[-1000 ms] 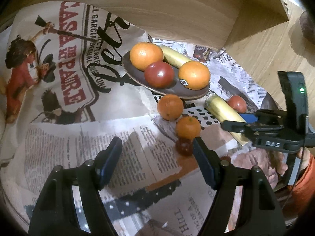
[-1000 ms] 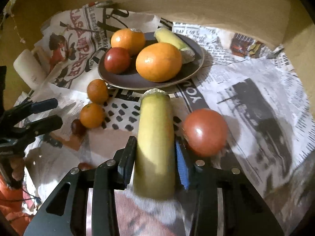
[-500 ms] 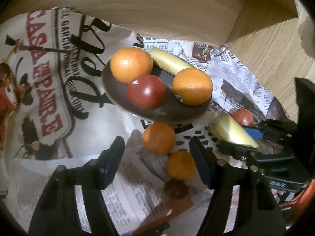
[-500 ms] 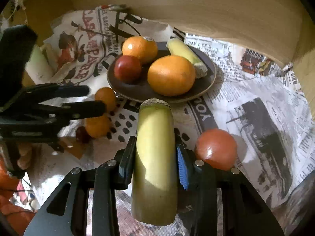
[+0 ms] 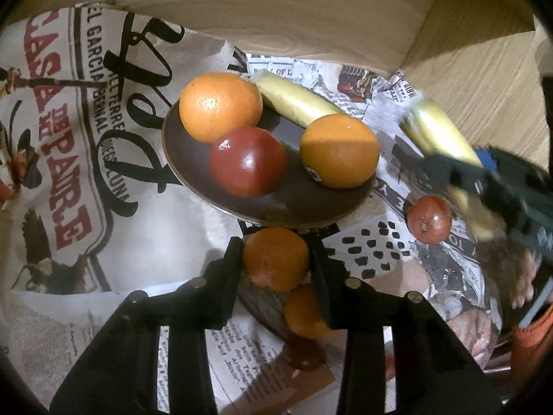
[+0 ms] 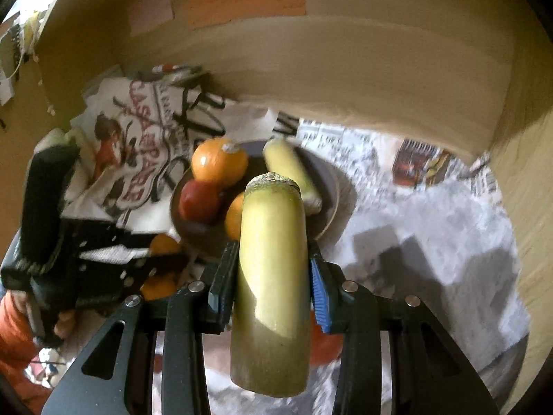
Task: Organize fruits
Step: 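Carry the corn cob onto the plate with the right tool while the left tool places a tangerine there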
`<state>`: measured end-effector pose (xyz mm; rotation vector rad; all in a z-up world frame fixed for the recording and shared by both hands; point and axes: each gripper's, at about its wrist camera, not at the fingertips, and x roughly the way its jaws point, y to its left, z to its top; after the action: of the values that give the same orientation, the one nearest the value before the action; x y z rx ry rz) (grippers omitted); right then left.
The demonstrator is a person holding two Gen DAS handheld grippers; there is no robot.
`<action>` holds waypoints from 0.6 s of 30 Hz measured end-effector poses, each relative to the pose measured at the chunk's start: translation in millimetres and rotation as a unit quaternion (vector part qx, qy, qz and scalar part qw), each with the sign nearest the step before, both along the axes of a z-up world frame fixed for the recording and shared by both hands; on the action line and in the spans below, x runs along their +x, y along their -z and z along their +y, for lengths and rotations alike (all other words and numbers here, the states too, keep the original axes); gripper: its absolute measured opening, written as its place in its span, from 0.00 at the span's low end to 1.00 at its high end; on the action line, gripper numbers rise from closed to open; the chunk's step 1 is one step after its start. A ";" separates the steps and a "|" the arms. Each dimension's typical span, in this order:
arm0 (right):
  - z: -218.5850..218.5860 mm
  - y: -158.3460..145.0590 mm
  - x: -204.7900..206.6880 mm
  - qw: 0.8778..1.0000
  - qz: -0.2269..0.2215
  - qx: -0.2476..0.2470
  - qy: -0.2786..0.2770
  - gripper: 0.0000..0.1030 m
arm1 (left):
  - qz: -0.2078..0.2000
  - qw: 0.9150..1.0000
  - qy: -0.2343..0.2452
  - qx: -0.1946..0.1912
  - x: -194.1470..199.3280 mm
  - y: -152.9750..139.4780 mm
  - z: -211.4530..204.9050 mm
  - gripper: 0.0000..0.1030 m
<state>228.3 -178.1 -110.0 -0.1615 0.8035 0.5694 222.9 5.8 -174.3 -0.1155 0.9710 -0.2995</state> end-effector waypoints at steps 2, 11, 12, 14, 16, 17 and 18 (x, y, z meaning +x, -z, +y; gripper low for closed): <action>3.6 -4.6 9.2 1.000 -0.007 -0.006 -0.001 0.33 | -0.008 1.000 -0.001 -0.002 -4.0 -6.7 4.0 0.37; 37.8 -11.5 48.8 0.999 -0.023 -0.035 -0.031 0.33 | -0.044 0.999 -0.016 -0.020 1.2 -44.1 20.9 0.37; 43.4 -9.9 54.2 0.998 -0.022 -0.040 -0.036 0.33 | -0.047 0.998 -0.017 -0.022 3.7 -47.8 22.5 0.37; 51.7 -5.8 64.2 0.998 -0.017 -0.041 -0.045 0.33 | -0.052 0.998 -0.020 -0.022 8.4 -53.4 23.9 0.37; 58.4 -1.3 72.5 0.998 -0.004 -0.039 -0.051 0.33 | -0.056 0.998 -0.021 -0.019 13.0 -56.9 26.7 0.37; 62.8 2.1 78.0 0.998 0.005 -0.039 -0.054 0.33 | -0.058 0.998 -0.021 -0.019 15.1 -58.1 27.2 0.37; 65.6 4.0 80.9 0.998 0.009 -0.040 -0.057 0.33 | -0.058 0.998 -0.021 -0.020 16.0 -59.4 27.2 0.37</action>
<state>309.2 -112.5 -114.0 -0.2773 0.8392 0.6464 238.9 33.0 -115.0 -0.1537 0.8457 -0.2836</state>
